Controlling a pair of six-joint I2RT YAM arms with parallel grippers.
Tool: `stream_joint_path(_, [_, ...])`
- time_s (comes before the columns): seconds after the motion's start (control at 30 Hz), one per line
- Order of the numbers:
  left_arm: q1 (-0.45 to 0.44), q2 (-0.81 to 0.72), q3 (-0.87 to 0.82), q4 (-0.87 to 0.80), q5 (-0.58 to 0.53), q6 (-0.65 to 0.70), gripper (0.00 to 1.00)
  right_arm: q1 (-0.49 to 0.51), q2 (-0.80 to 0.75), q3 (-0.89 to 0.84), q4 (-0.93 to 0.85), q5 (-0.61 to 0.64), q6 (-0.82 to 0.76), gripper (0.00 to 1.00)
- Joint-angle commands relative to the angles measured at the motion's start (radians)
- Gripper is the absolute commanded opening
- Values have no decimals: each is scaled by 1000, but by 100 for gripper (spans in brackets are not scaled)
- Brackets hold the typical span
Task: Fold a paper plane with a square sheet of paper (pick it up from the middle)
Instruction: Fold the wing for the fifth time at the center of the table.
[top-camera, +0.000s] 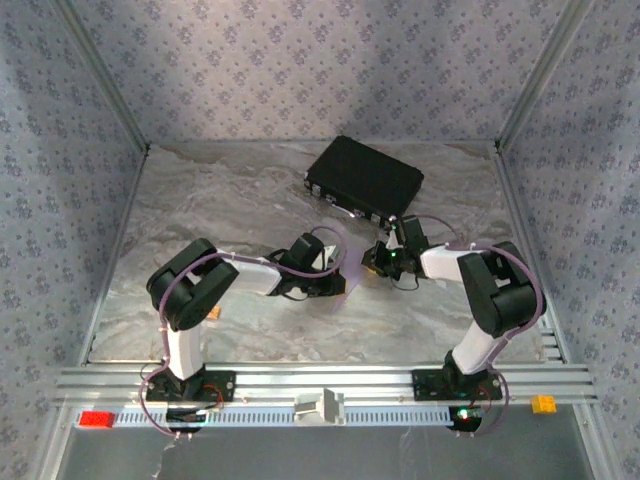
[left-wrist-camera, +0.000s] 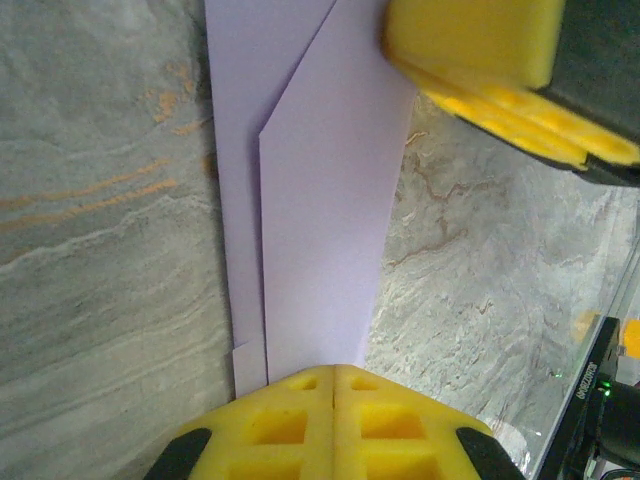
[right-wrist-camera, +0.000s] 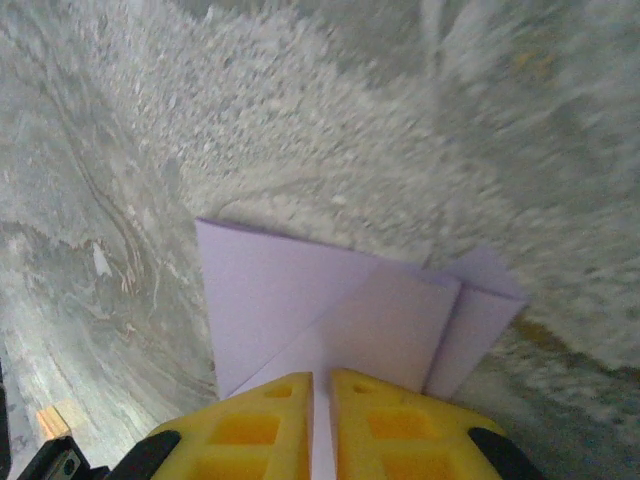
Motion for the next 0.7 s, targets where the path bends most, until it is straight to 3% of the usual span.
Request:
stream_joint_path(0.0, [-39,76,-59,-172,-16,0,0,-44,17,16,-90,111,-36,14])
stream_joint_path(0.27, [-40,75,-61,-173,-16,2,0,-77,9,46,-131,190,-40,11])
stream_joint_path(0.67, [-40,66,-66,-167,-14,7,0,-107,-83,107,-193,149,-71,11])
